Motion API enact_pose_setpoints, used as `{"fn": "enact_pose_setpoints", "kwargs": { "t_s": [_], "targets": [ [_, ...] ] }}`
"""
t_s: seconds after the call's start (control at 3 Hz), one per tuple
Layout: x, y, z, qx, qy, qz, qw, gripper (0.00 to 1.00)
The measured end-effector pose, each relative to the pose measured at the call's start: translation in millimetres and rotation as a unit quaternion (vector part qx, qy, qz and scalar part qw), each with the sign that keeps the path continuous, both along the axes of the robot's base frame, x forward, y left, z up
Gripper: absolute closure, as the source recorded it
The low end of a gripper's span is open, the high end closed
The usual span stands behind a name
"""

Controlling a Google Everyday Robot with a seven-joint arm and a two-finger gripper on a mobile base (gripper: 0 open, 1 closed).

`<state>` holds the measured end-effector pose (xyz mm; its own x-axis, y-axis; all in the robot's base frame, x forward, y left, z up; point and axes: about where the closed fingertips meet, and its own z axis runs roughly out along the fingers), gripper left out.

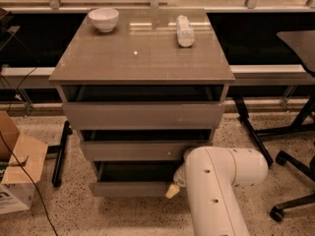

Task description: Open bottom drawer

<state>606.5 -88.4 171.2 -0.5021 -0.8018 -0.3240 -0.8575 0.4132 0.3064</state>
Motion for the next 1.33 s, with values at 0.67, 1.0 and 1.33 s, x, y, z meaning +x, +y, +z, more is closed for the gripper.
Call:
{"fn": "enact_pose_setpoints", "kwargs": {
  "t_s": [0.67, 1.0, 1.33],
  "targets": [
    [-45.9, -1.8, -1.1, 0.000, 0.030, 0.012, 0.9995, 0.59],
    [-44.8, -1.8, -1.0, 0.000, 0.030, 0.012, 0.9995, 0.35],
    [-73.4, -4.3, -1.3, 0.011, 0.047, -0.010, 0.9988, 0.12]
  ]
}}
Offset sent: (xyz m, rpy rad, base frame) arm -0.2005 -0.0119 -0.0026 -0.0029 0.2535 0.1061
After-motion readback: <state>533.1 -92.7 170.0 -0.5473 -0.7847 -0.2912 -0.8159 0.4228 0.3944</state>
